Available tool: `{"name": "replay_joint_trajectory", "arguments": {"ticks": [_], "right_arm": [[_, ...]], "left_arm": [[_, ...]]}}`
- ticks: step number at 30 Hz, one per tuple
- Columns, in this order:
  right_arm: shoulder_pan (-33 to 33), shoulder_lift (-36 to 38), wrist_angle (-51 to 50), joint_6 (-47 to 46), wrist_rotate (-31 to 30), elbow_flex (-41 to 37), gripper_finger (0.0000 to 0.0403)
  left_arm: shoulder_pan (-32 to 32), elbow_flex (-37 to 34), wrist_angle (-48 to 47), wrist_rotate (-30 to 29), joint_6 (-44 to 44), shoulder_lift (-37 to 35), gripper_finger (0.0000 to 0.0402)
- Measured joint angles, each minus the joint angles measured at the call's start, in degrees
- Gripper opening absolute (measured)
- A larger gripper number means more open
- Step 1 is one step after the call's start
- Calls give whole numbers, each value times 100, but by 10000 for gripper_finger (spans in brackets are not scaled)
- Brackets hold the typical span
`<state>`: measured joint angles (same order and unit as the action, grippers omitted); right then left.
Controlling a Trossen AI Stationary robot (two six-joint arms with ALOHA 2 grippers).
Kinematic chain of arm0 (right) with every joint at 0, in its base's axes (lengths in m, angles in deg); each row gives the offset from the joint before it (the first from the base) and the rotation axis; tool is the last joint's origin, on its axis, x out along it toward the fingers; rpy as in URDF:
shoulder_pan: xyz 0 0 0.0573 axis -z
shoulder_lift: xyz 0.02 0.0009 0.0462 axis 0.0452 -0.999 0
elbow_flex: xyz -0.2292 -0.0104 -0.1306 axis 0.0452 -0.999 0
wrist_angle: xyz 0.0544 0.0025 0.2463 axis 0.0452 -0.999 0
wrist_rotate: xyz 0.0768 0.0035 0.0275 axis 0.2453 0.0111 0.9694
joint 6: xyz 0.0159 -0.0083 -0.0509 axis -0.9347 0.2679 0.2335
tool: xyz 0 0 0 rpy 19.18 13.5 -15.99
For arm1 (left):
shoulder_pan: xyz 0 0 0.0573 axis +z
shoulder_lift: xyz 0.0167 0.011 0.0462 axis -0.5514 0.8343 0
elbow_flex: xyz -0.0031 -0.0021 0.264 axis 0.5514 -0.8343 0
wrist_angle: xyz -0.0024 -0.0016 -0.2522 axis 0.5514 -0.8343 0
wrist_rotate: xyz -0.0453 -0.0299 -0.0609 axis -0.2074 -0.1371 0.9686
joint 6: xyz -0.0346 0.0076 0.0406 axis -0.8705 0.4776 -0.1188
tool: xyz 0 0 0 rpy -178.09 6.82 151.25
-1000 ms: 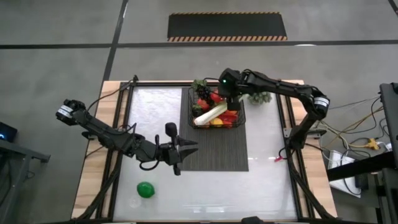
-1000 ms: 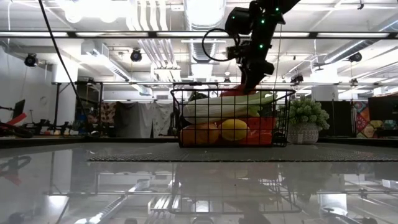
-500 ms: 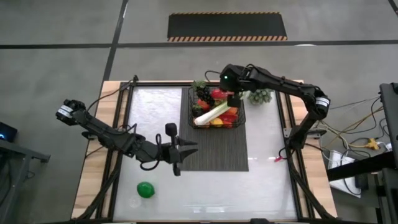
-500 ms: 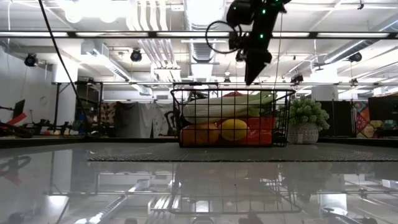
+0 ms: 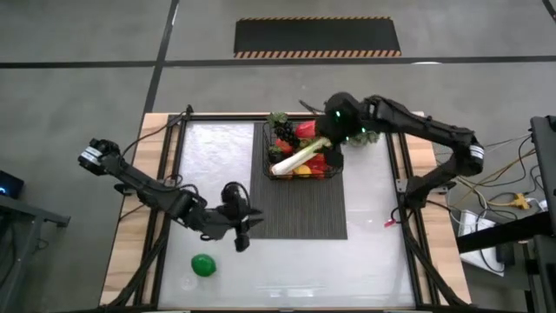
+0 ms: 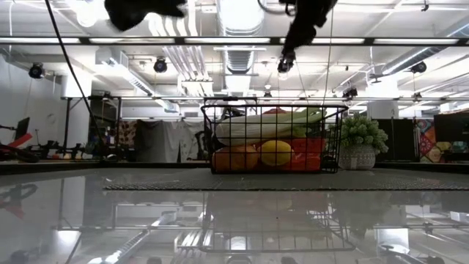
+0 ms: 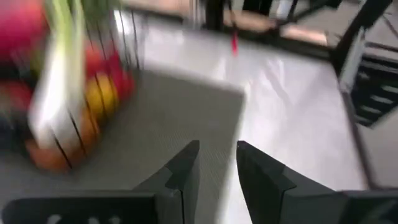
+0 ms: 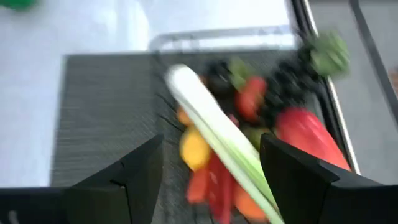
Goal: Build produce basket
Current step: Put the lime into the wire basket
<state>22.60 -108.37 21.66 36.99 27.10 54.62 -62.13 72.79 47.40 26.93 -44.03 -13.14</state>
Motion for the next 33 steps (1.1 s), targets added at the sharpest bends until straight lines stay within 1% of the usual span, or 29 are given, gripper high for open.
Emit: {"name": "replay_joint_trajectory", "arguments": {"ticks": [3, 5, 7, 10, 12, 15, 16, 18, 20, 22, 26, 29, 33], "right_arm": [[-434, 281, 499, -2, -1, -317, 239], [-707, 468, 759, -38, -1, -548, 235], [-952, 620, 1066, -78, -4, -772, 233], [-1265, 768, 1577, -80, -2, -1113, 233], [-1405, 834, 1891, -83, -1, -1309, 233], [-1558, 890, 2141, -94, -10, -1509, 233], [-1589, 891, 2185, -93, -8, -1556, 233], [-1629, 888, 2264, -94, -8, -1656, 233], [-1642, 869, 2380, -92, -5, -1747, 233], [-1640, 846, 2433, -90, -8, -1796, 233], [-1637, 806, 2538, -80, -18, -1862, 233], [-1639, 773, 2538, -143, -11, -1868, 233], [-1639, 771, 2532, -322, 59, -1868, 233]], "left_arm": [[-123, 0, -758, 643, -1519, 2, 88], [-201, 17, -1169, 1076, -2378, 2, 88], [-289, 75, -1449, 1380, -3148, 61, 88], [-408, 250, -2063, 1955, -4101, 196, 84], [-521, 398, -2414, 2552, -4706, 334, 77], [-811, 567, -3243, 3403, -5653, 544, 62], [-913, 619, -3479, 3609, -5886, 606, 57], [-1115, 649, -3800, 3770, -6138, 666, 49], [-1285, 579, -3819, 3781, -6325, 672, 47], [-1410, 515, -3801, 3788, -6265, 671, 46], [-1630, 510, -3769, 3811, -5163, 662, 55], [-1734, 559, -3729, 4154, -4389, 662, 78], [-1768, 560, -3756, 4137, -3738, 607, 117]]}}
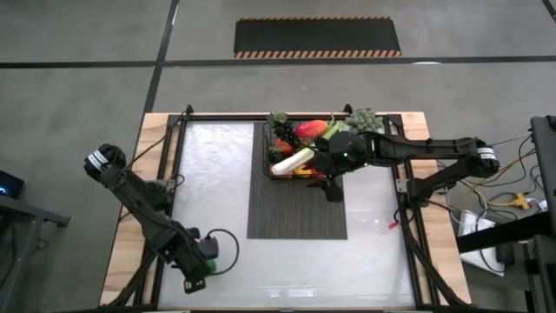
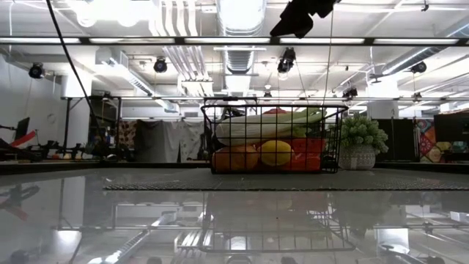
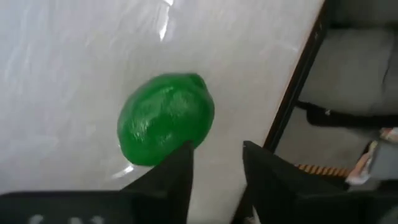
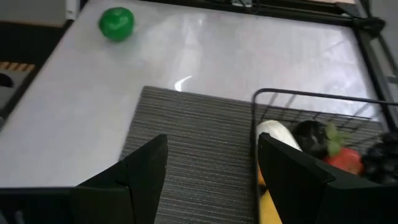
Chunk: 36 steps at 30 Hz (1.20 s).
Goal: Build produce basket
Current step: Put the lime into the wire basket
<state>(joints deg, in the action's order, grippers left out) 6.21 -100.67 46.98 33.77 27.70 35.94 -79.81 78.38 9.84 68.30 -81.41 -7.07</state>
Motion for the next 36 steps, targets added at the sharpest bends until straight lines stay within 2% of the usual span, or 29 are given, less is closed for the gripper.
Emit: {"name": "replay_joint_trajectory", "arguments": {"ticks": [3, 8, 13, 19, 26, 36], "right_arm": [[0, 7, 7, -48, 246, 0, 233], [0, 38, 29, -303, 280, 0, 233], [0, 38, 30, -591, 280, 0, 233], [0, 38, 49, -727, 236, 0, 233], [0, 38, 116, -788, 234, 0, 233], [0, 38, 152, -819, 234, 0, 233]], "left_arm": [[-2, -4, -5, -13, 715, 2, 152], [-92, -8, -28, -58, 1735, 52, 212], [-270, -75, -70, -427, 2576, 97, 250], [-473, -181, -72, -837, 3100, 292, 254], [-546, -275, -6, -1212, 3201, 648, 254], [-549, -341, 170, -1342, 3267, 821, 255]]}}
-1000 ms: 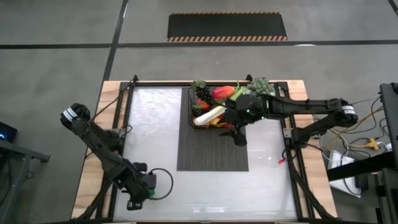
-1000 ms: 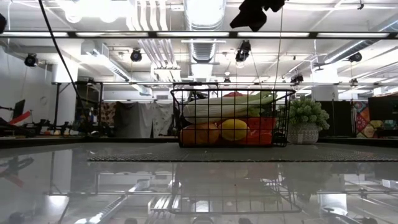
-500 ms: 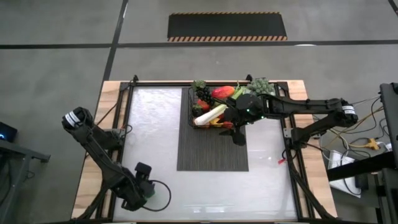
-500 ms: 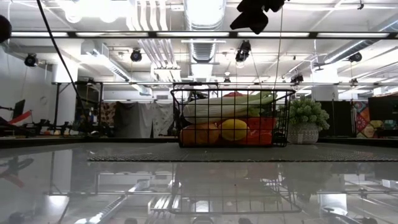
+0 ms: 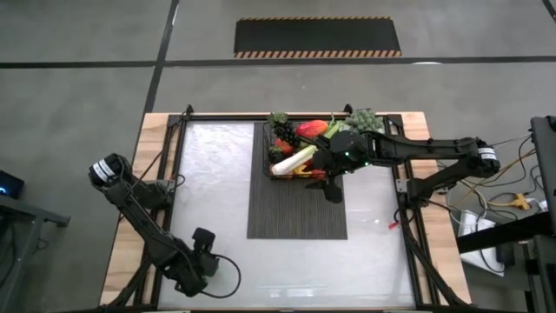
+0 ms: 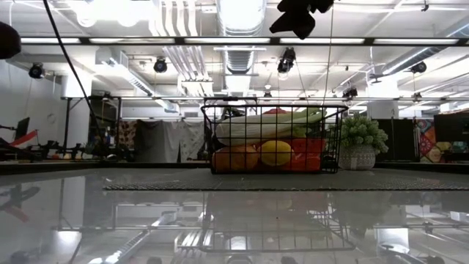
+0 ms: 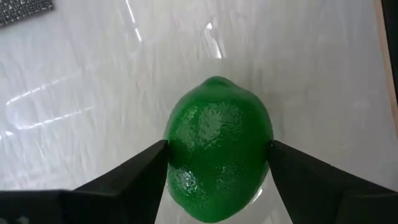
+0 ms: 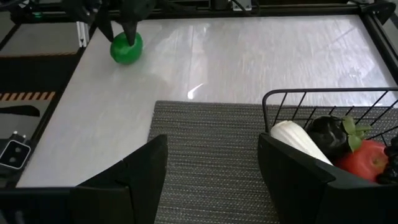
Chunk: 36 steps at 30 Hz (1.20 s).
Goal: Build produce basket
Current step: Put the lime into the wire basket
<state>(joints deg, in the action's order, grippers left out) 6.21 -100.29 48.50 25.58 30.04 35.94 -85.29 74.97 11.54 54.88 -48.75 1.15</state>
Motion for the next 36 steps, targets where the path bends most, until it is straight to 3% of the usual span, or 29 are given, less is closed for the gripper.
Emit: {"name": "replay_joint_trajectory", "arguments": {"ticks": [4, 15, 18, 23, 25, 29, 36], "right_arm": [[0, 0, 2, 0, 0, 0, 233], [0, 0, 20, -125, -2, 0, 233], [0, 0, 22, -138, -2, 0, 233], [0, 0, 20, -137, -2, 0, 233], [0, 0, 11, -98, -2, 0, 233], [0, 0, 60, 35, -2, -22, 233], [-142, 0, 1355, 558, -4, -664, 233]], "left_arm": [[-2, -9, -4, 5, -46, -12, 262], [0, -240, 11, 33, -153, 18, 330], [1, -301, 69, 111, -128, 16, 320], [-2, -312, 102, 241, -153, -7, 261], [-3, -273, 62, 183, -208, -8, 255], [-1, -14, -200, -494, -303, -158, 254], [310, 144, -203, -3317, 42, -1007, 257]]}}
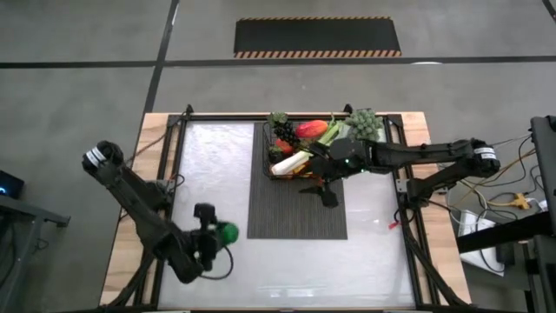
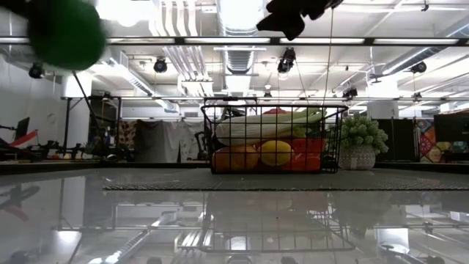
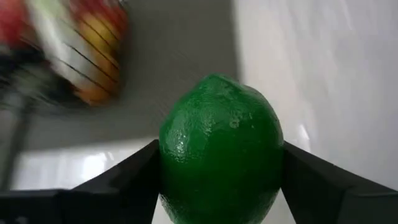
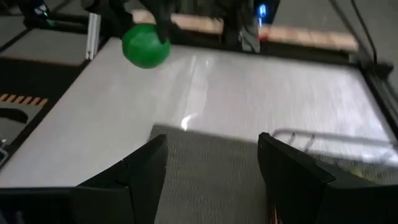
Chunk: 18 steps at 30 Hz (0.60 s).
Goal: Build produce basket
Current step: Put the lime into the wire basket
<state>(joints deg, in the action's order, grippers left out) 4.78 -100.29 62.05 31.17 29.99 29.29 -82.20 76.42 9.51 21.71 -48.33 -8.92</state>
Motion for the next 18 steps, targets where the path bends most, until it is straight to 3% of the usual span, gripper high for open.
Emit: {"name": "replay_joint_trajectory", "arguments": {"ticks": [4, 6, 12, 18], "right_arm": [[-141, 2, 1411, 217, -1, -732, 233], [-211, -5, 2230, 257, -1, -1111, 233], [-371, -5, 4409, 257, 0, -1957, 233], [-538, -35, 5153, 257, 5, -2169, 233]], "left_arm": [[422, -115, 1092, -1034, 1177, -465, 258], [678, -252, 2049, -1178, 2118, -670, 259], [1405, -984, 4935, -792, 4437, -1078, 260], [2047, -1878, 7416, -410, 5068, -1085, 261]]}}
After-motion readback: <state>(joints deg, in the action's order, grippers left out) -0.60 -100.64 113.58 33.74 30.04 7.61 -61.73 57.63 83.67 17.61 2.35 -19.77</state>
